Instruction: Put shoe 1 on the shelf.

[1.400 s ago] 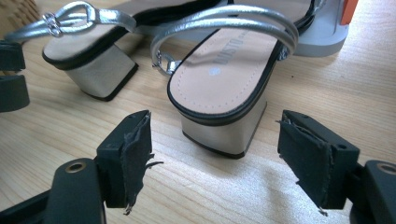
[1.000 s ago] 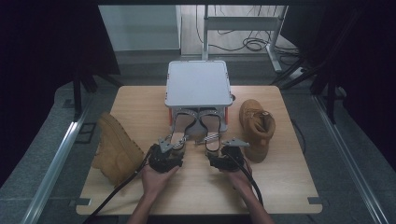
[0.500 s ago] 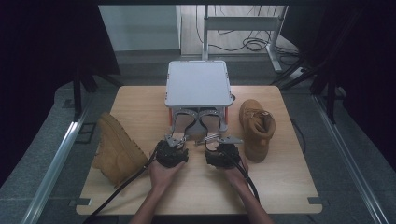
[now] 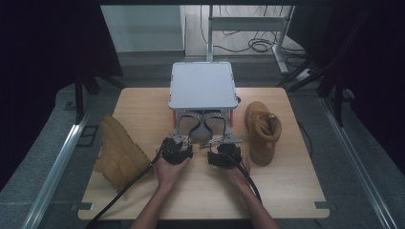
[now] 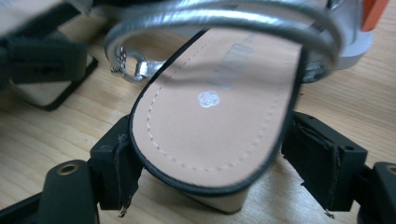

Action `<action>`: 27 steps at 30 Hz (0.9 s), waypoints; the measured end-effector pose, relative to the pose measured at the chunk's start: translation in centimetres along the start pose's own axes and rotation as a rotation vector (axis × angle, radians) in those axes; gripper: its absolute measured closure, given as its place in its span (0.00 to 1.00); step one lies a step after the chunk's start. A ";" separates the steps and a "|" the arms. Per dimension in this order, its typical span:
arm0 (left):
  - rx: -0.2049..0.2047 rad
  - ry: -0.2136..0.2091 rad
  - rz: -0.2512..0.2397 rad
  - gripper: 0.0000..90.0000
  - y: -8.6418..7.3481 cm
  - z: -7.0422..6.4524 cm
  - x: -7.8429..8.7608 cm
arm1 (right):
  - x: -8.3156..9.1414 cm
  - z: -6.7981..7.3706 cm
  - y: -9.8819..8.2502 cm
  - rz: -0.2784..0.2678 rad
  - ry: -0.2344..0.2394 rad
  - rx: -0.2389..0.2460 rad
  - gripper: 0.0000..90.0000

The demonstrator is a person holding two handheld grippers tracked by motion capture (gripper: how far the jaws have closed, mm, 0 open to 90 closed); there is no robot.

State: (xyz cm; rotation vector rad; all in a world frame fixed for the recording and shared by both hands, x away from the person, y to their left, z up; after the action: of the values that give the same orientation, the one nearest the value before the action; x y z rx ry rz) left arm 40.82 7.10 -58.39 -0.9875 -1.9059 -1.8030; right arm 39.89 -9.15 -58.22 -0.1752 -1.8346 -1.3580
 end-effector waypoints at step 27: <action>0.131 0.082 -0.113 0.42 4.6 0.1 -2.9 | -0.1 0.2 0.1 0.034 -0.038 -0.042 0.36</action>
State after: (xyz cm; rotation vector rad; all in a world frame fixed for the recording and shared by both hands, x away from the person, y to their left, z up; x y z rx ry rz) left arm 46.05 6.28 -56.96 -0.7641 -2.0356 -1.7251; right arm 39.94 -8.94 -58.25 -0.2543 -1.8273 -1.3784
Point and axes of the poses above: each handheld gripper's, and its own axes: x roughly backward along the jaws, y roughly out of its top, z roughly to its left, the point moved 7 cm from there along -x, roughly forward along the jaws, and after that the axes turned 10 degrees about x, right-handed, at the moved point
